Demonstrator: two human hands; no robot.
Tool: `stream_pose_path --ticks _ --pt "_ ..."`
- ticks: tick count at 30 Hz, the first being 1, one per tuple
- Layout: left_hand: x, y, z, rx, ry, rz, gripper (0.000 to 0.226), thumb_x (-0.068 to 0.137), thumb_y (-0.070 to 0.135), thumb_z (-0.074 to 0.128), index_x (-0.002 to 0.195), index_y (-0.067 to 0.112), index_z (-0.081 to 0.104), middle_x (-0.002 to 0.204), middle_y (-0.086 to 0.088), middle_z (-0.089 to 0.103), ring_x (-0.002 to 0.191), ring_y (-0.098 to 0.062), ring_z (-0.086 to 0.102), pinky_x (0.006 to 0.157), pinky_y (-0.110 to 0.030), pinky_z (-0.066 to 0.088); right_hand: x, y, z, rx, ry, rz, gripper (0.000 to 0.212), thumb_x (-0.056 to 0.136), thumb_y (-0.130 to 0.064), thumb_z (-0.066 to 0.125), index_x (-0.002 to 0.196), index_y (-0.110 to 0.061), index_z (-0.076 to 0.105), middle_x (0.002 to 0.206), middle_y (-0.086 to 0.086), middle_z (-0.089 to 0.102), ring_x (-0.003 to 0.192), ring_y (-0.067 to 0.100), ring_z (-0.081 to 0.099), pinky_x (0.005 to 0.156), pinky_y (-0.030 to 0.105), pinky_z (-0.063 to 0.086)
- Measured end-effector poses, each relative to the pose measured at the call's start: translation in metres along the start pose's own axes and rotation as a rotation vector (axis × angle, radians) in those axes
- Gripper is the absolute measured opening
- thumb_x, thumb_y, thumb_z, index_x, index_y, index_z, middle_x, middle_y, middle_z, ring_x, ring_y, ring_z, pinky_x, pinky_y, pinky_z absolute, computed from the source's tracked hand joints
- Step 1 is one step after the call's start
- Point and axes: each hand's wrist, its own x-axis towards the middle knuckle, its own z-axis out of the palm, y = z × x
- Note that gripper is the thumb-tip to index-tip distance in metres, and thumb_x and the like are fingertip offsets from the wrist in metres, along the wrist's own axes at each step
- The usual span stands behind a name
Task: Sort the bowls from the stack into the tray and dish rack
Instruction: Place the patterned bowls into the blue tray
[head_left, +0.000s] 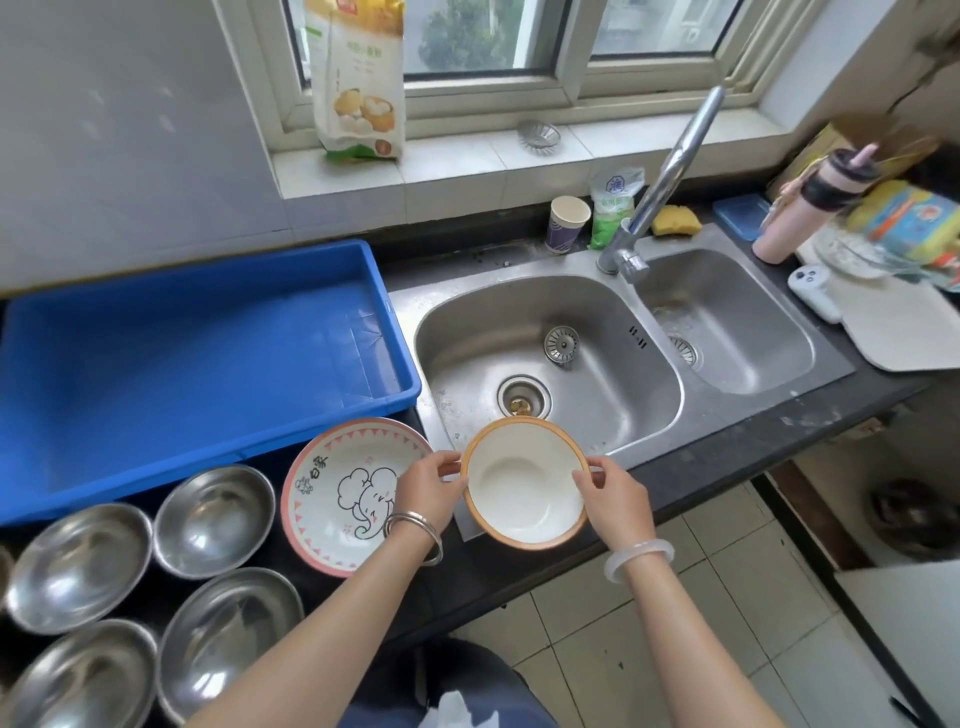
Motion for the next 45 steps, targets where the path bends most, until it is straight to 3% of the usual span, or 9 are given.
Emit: stream_pose_path --ticks 5,10,13,17,25,32,35,40,45 --pt "-0.003 -0.008 -0.031 0.009 0.13 0.008 0.032 0.085 0.016 0.063 0.118 0.016 0.062 0.115 -0.003 0.068 0.099 -0.015 0.061 0.083 -0.022 0.043 -0.001 -0.044 0.0 -0.089 0.097 -0.27 0.033 0.095 -0.028 0.047 0.124 -0.014 0.057 0.123 0.006 0.063 0.114 0.026 0.054 0.092 0.036 0.042" --pt "-0.015 -0.029 -0.069 0.088 0.332 -0.061 0.034 0.086 0.017 0.061 0.12 0.018 0.059 0.122 -0.005 0.063 0.082 -0.01 0.057 0.063 -0.014 0.045 -0.009 -0.105 0.048 -0.175 -0.14 -0.521 0.035 0.096 -0.03 0.045 0.124 -0.015 0.06 0.123 0.004 0.066 0.114 0.021 0.058 0.094 0.031 0.043" --pt "-0.025 -0.045 -0.085 0.121 0.433 -0.135 0.04 0.083 0.016 0.064 0.122 0.013 0.057 0.128 -0.011 0.055 0.111 -0.024 0.054 0.094 -0.034 0.047 -0.008 -0.128 0.08 -0.362 -0.256 -0.608 0.038 0.096 -0.034 0.043 0.123 -0.014 0.059 0.119 0.009 0.067 0.113 0.028 0.058 0.097 0.038 0.045" --pt "-0.032 -0.055 -0.089 0.045 0.421 -0.237 0.047 0.083 0.009 0.061 0.129 0.012 0.051 0.126 -0.013 0.054 0.11 -0.027 0.056 0.091 -0.035 0.047 0.002 -0.142 0.105 -0.54 -0.427 -0.57 0.031 0.094 -0.032 0.038 0.11 -0.014 0.058 0.101 0.012 0.068 0.095 0.031 0.062 0.071 0.034 0.045" --pt "-0.03 -0.06 -0.088 -0.019 0.463 -0.353 0.03 0.083 0.003 0.052 0.111 0.01 0.059 0.108 -0.012 0.067 0.099 -0.033 0.061 0.084 -0.041 0.052 0.02 -0.146 0.117 -0.48 -0.456 -0.545 0.021 0.092 -0.018 0.045 0.102 -0.016 0.064 0.093 0.009 0.068 0.075 0.025 0.053 0.064 0.028 0.039" --pt "-0.032 -0.064 -0.113 -0.168 0.567 -0.322 0.036 0.084 0.002 0.052 0.115 0.017 0.063 0.098 0.001 0.069 0.083 -0.018 0.062 0.069 -0.027 0.049 0.013 -0.159 0.093 -0.245 -0.518 -0.557 0.019 0.089 -0.013 0.052 0.093 -0.014 0.07 0.083 0.013 0.072 0.078 0.036 0.068 0.073 0.05 0.057" --pt "-0.03 -0.059 -0.138 -0.321 0.645 -0.299 0.025 0.084 0.008 0.059 0.107 0.015 0.065 0.105 -0.001 0.071 0.086 -0.013 0.062 0.073 -0.025 0.047 0.011 -0.181 0.085 -0.165 -0.536 -0.558 0.017 0.088 -0.012 0.056 0.097 -0.017 0.07 0.08 0.01 0.072 0.071 0.03 0.071 0.066 0.046 0.06" --pt "-0.015 -0.046 -0.189 -0.417 0.714 -0.248 0.009 0.084 0.019 0.064 0.092 0.017 0.065 0.1 -0.006 0.071 0.092 -0.021 0.066 0.087 -0.039 0.053 0.012 -0.233 0.088 -0.01 -0.551 -0.504 0.023 0.084 -0.003 0.057 0.088 -0.024 0.065 0.067 0.003 0.069 0.052 0.018 0.07 0.045 0.029 0.058" --pt "0.013 -0.055 -0.232 -0.587 0.678 -0.261 0.015 0.086 0.013 0.058 0.099 0.012 0.064 0.103 -0.012 0.066 0.087 -0.029 0.064 0.081 -0.045 0.056 0.014 -0.278 0.124 0.12 -0.583 -0.408 0.026 0.086 -0.002 0.056 0.104 -0.016 0.069 0.072 0.008 0.072 0.056 0.023 0.072 0.053 0.034 0.061"
